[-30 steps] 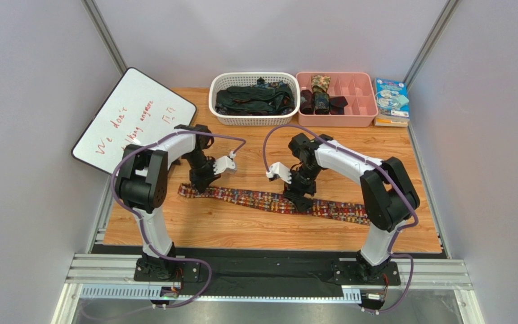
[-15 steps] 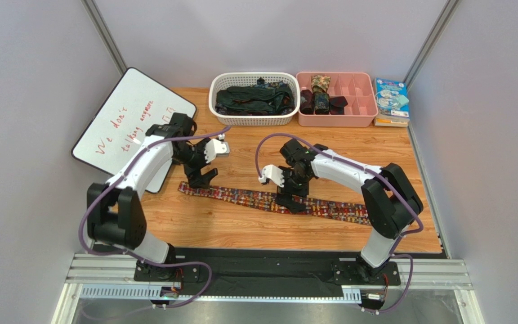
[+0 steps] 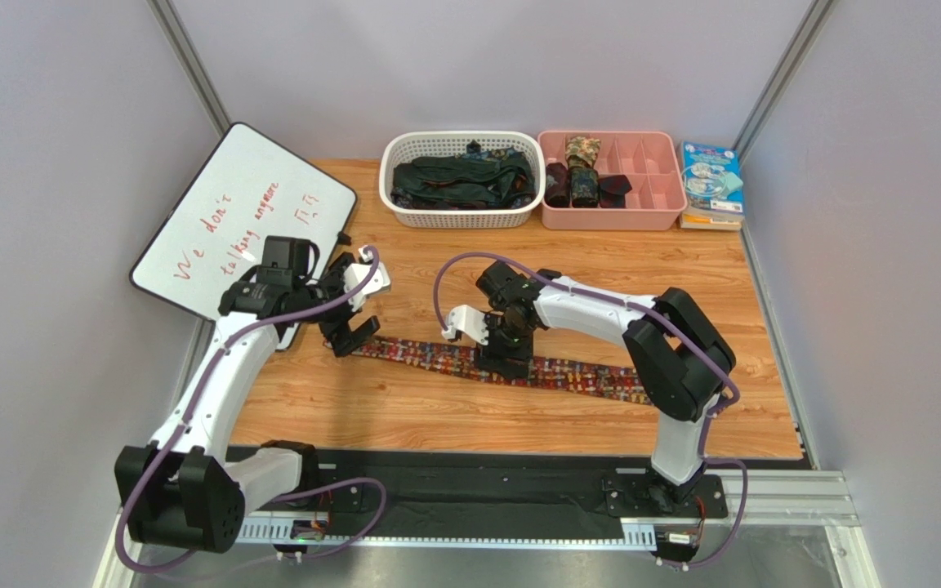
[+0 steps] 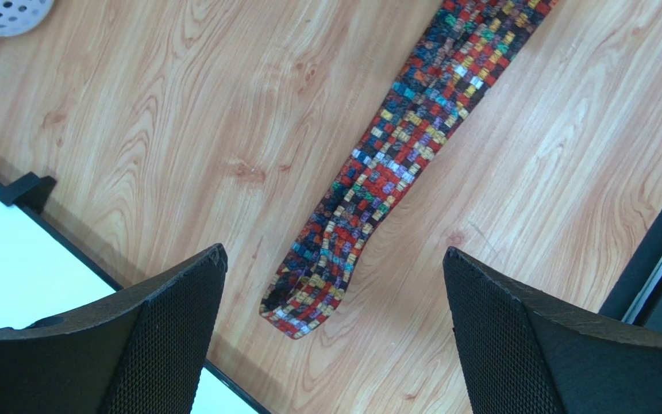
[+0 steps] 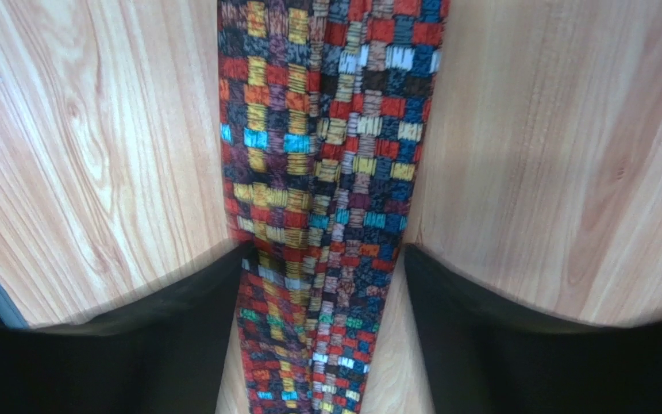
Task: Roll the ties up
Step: Flatten out the tie at the center of the board.
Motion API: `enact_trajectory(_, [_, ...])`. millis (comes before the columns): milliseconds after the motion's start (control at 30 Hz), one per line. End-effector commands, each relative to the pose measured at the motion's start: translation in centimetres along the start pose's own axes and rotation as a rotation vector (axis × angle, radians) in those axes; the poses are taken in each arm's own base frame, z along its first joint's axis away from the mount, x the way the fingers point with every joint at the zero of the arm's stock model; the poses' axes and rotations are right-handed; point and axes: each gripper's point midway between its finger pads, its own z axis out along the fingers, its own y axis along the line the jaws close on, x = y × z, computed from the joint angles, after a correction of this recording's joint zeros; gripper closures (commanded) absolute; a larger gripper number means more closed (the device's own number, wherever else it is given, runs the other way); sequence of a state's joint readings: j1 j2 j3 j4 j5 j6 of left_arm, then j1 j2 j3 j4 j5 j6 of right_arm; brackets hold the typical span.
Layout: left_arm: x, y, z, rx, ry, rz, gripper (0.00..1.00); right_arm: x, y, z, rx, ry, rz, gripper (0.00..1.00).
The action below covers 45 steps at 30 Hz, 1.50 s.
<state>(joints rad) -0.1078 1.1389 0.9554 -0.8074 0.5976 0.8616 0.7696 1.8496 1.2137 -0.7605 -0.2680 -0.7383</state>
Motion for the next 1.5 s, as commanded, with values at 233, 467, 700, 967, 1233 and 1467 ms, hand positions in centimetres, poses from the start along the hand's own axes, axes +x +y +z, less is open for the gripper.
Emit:
enact_trajectory(233, [0.0,-4.2,0.5,0.212,-0.111,0.310,0.15,1.2,2.8,0.5,-0.199,-0.016,0.006,0.94])
enact_trajectory(467, [2.3,-4.5,4.1,0.355,-0.016,0.460,0.00,0.7,3.3,-1.6,-0.271,-0.060,0.039,0.66])
enact_trajectory(700, [3.9,-2.1,7.8,0.350,0.063,0.584,0.00,0.1,1.3,-3.8,-0.206,-0.100,0.145,0.32])
enact_trajectory(967, [4.0,-4.3,11.9,0.466,0.147,0.620,0.05,1.4,0.8,-2.9,-0.060,-0.114,0.292,0.06])
enact_trajectory(1233, [3.4,-3.6,13.7,0.454,0.219,0.615,0.34,4.8,0.6,-1.4,0.024,0.027,0.201,0.02])
enact_trajectory(1467, [4.6,-4.5,13.4,0.488,0.301,0.585,0.69,7.0,0.1,-0.4,0.011,0.091,0.128,0.30])
